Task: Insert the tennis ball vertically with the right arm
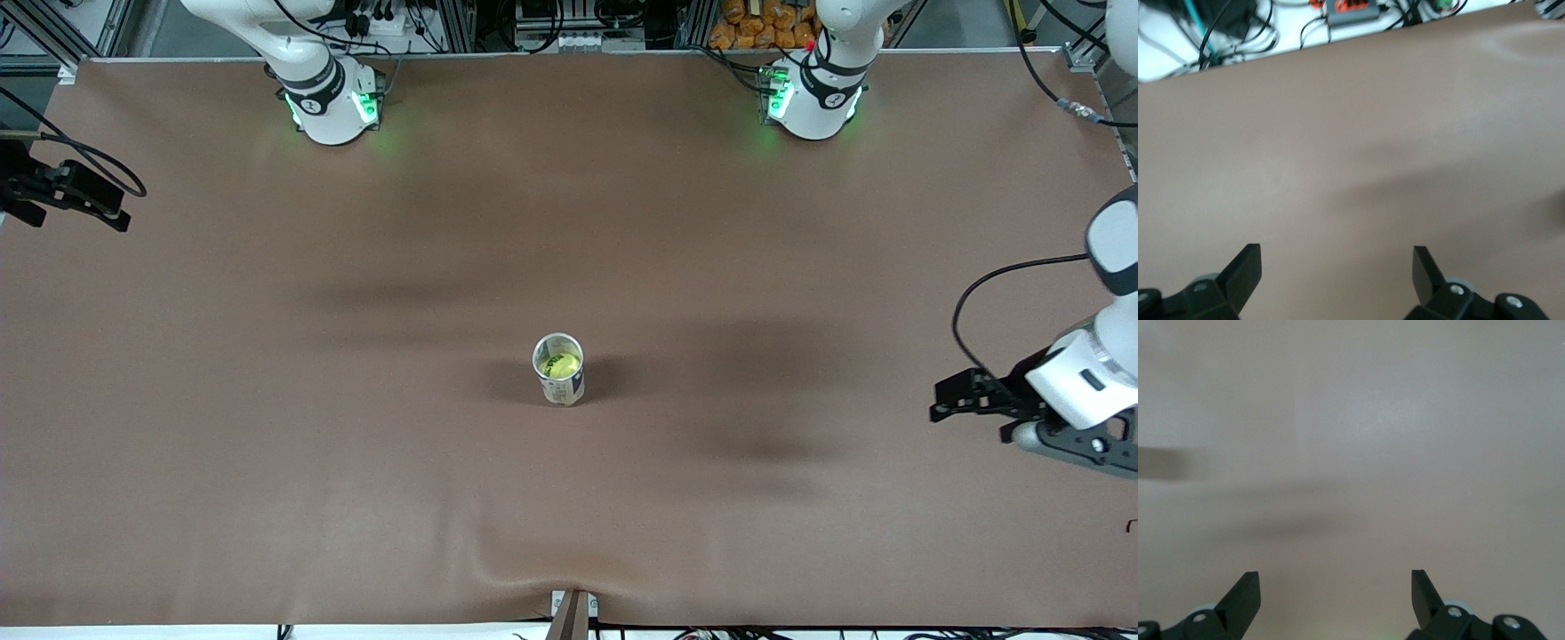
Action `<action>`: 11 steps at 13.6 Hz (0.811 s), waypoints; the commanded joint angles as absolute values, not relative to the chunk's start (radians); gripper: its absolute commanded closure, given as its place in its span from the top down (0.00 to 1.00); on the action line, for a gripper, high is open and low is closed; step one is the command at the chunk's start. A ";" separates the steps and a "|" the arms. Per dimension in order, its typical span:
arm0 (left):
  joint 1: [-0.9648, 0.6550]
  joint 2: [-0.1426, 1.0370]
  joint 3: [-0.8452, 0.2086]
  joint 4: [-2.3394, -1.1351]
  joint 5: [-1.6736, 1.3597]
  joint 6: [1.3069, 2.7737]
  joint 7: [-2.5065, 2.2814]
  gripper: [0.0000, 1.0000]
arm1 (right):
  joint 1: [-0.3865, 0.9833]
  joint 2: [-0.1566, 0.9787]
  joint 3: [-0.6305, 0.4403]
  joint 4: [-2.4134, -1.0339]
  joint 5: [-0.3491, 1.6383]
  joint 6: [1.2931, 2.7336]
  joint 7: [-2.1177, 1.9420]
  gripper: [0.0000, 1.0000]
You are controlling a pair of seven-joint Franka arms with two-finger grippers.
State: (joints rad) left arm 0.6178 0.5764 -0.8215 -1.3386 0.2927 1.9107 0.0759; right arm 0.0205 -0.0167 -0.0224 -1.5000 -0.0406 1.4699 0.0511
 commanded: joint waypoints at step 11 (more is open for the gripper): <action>0.692 0.381 -0.816 -1.358 0.239 1.678 -0.134 1.00 | 0.014 -0.023 -0.018 -1.493 -0.023 1.486 0.041 1.00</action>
